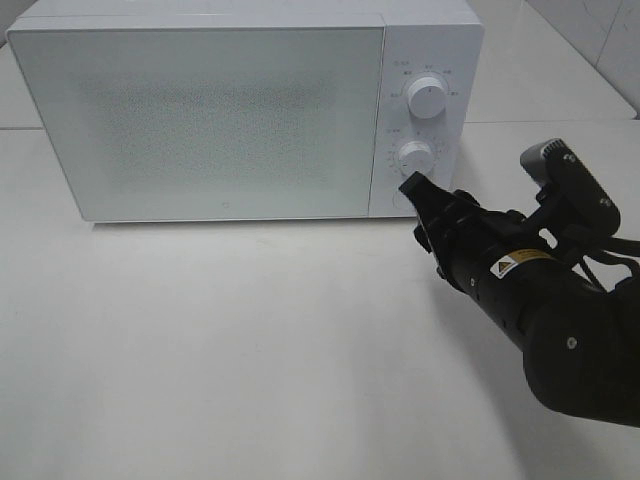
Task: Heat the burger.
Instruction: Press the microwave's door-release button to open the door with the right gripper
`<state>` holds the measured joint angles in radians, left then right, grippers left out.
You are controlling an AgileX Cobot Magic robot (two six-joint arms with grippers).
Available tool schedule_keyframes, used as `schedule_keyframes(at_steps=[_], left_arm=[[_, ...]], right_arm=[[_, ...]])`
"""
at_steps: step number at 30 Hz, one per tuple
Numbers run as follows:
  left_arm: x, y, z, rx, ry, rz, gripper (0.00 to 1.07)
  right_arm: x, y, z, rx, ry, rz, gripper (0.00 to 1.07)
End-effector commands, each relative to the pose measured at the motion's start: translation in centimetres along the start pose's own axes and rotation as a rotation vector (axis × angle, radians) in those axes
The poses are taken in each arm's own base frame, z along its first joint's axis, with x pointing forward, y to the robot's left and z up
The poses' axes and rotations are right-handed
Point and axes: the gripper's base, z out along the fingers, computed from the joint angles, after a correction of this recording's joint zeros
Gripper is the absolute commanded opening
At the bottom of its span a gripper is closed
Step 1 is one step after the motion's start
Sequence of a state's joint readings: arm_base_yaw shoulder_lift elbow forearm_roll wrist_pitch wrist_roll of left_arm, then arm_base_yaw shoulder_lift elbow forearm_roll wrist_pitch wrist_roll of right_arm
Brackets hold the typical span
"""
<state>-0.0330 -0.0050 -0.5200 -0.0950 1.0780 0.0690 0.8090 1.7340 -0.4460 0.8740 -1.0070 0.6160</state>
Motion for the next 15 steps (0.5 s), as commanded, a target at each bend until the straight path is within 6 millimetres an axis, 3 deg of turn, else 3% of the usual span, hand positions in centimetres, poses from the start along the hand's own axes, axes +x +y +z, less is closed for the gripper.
schedule_keyframes(at_steps=[1, 3, 11, 15], left_arm=[[0.12, -0.03, -0.16, -0.003, -0.017, -0.005, 0.98], [0.12, -0.03, -0.16, -0.003, -0.017, -0.005, 0.98], [0.12, -0.03, -0.16, -0.003, -0.017, -0.005, 0.98], [0.12, -0.03, -0.16, -0.003, -0.017, -0.005, 0.98]], right_arm=[[0.18, 0.22, 0.04, 0.0, 0.014, 0.111, 0.35], [0.29, 0.14, 0.04, 0.01, 0.026, 0.204, 0.24], [0.64, -0.11, 0.02, 0.046, 0.058, 0.38, 0.02], [0.71, -0.16, 0.01, 0.056, 0.063, 0.449, 0.0]])
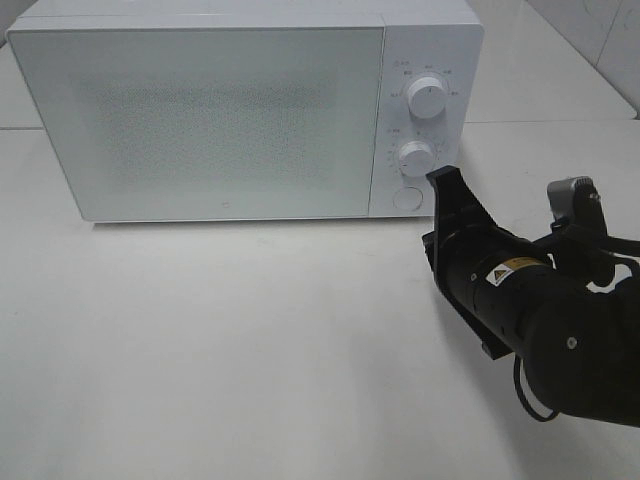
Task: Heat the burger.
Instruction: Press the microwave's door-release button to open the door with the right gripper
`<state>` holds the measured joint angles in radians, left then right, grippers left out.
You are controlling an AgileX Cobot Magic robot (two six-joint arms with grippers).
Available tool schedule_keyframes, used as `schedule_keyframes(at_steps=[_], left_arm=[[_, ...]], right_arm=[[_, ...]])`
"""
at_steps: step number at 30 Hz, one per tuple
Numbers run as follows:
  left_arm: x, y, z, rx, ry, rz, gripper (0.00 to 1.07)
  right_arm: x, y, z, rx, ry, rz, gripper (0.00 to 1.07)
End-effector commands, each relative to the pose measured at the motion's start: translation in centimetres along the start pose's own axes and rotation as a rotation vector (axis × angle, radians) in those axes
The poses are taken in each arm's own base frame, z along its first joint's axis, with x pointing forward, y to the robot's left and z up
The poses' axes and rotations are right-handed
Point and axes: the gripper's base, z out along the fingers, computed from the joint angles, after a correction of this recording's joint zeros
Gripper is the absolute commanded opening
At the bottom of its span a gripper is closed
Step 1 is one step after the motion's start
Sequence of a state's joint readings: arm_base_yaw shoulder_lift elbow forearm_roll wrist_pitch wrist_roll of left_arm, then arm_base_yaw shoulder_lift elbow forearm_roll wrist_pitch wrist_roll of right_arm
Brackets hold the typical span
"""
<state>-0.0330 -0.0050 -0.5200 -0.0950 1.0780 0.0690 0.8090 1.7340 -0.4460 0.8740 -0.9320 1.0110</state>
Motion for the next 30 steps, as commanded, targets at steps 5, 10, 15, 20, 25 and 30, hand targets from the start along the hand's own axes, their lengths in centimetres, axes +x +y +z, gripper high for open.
schedule_keyframes(at_steps=[5, 10, 15, 20, 25, 30], left_arm=[[0.1, 0.0, -0.2, -0.003, -0.017, -0.005, 0.98], [0.1, 0.0, -0.2, -0.003, -0.017, -0.005, 0.98], [0.1, 0.0, -0.2, -0.003, -0.017, -0.005, 0.98], [0.1, 0.0, -0.2, -0.003, -0.017, -0.005, 0.98], [0.1, 0.0, -0.2, -0.003, -0.017, -0.005, 0.98], [0.1, 0.0, -0.2, -0.003, -0.017, -0.005, 0.98]], right_arm=[[0.3, 0.0, 0.4, 0.011, 0.005, 0.107, 0.0], [0.7, -0.6, 1.3, 0.021, -0.01, 0.147, 0.0], [0.5, -0.7, 2.1, 0.019, -0.037, 0.162, 0.0], [0.2, -0.6, 3.4, 0.019, -0.067, 0.177, 0.0], [0.1, 0.0, 4.7, -0.001, -0.079, 0.182, 0.0], [-0.3, 0.5, 6.4, -0.018, -0.087, 0.201, 0.0]])
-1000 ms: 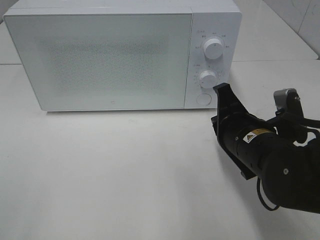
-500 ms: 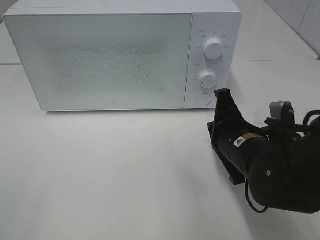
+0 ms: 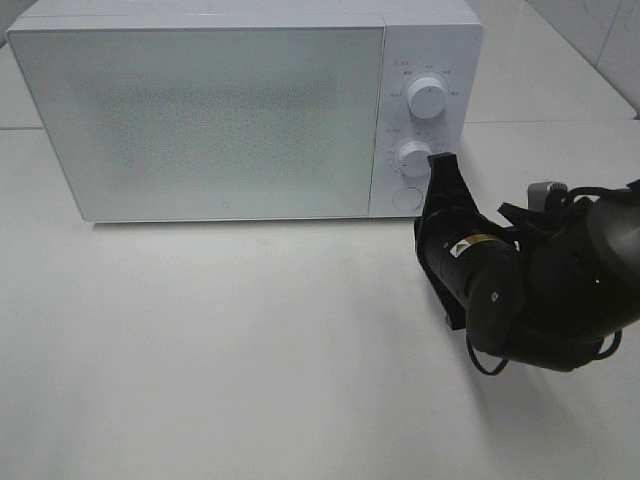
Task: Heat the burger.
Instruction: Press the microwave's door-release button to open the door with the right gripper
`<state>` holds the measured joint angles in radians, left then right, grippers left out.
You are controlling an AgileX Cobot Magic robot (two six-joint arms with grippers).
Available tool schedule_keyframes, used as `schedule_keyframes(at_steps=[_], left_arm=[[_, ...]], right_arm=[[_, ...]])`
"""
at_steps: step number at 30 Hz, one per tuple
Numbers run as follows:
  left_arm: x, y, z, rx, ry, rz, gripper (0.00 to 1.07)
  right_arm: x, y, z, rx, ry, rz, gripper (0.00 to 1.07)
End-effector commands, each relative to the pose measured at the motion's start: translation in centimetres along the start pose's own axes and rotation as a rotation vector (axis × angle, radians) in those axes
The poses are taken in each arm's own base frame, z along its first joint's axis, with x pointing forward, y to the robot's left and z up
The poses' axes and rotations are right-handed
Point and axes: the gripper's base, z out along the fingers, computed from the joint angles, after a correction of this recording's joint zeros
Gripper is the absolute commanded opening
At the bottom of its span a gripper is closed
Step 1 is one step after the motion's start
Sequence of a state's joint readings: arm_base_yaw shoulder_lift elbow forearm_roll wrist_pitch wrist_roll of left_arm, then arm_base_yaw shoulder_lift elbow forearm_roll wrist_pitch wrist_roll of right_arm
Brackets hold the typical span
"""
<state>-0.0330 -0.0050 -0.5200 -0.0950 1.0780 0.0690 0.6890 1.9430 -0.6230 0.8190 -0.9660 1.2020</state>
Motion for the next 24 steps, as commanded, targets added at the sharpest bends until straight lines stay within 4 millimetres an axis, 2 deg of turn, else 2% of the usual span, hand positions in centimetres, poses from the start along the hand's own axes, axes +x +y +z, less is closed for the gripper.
schedule_keyframes(at_steps=[1, 5, 18, 24], left_arm=[[0.1, 0.0, -0.2, -0.003, -0.017, -0.005, 0.98], [0.1, 0.0, -0.2, -0.003, -0.017, -0.005, 0.98], [0.1, 0.0, -0.2, -0.003, -0.017, -0.005, 0.98], [0.1, 0.0, -0.2, -0.003, -0.017, -0.005, 0.98]], right_arm=[[0.0, 0.3, 0.4, -0.012, 0.003, 0.011, 0.0], [0.4, 0.6, 2.3, -0.01, 0.014, 0.038, 0.0], [1.4, 0.7, 4.7, -0.028, 0.008, 0.078, 0.0], [1.2, 1.0, 6.0, -0.044, -0.015, 0.087, 0.0]])
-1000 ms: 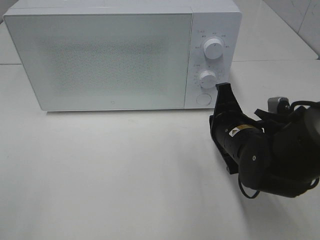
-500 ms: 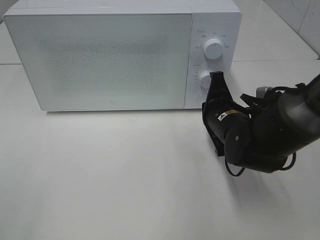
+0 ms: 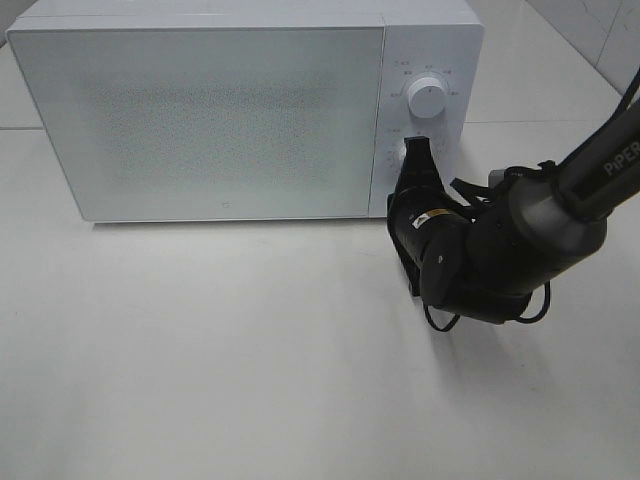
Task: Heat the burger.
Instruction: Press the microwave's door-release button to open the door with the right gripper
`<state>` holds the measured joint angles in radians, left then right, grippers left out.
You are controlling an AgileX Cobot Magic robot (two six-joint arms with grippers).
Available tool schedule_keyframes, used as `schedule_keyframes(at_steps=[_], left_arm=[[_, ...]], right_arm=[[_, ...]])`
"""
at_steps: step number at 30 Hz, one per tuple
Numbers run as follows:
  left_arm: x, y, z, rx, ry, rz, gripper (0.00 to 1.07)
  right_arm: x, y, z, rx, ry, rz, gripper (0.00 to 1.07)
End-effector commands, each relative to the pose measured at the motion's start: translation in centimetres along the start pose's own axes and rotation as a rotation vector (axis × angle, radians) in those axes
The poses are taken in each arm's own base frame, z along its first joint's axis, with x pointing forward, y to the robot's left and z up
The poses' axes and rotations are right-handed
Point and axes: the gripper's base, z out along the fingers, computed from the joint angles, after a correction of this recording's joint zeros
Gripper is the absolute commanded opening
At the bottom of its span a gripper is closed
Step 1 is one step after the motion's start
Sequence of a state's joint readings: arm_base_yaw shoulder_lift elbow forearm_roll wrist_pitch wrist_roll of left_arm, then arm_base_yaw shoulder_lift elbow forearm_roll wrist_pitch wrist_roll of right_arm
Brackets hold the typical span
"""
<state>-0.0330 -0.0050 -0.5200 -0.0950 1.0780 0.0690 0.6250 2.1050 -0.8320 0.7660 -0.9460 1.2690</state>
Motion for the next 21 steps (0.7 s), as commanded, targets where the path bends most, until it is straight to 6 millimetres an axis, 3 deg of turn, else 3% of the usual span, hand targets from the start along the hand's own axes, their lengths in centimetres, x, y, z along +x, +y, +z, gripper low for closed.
schedule_keyframes(at_steps=[1, 12, 21], left_arm=[[0.1, 0.0, -0.2, -0.003, -0.017, -0.005, 0.98], [0.1, 0.0, -0.2, -0.003, -0.017, -0.005, 0.98], [0.1, 0.0, -0.2, -0.003, -0.017, -0.005, 0.98]], right_arm=[[-0.2, 0.1, 0.7, -0.014, -0.012, -0.004, 0.0], [-0.7, 0.2, 1.3, -0.048, -0.059, 0.014, 0.0], [0.0, 0.7, 2.4, -0.076, -0.056, 0.028, 0.0]])
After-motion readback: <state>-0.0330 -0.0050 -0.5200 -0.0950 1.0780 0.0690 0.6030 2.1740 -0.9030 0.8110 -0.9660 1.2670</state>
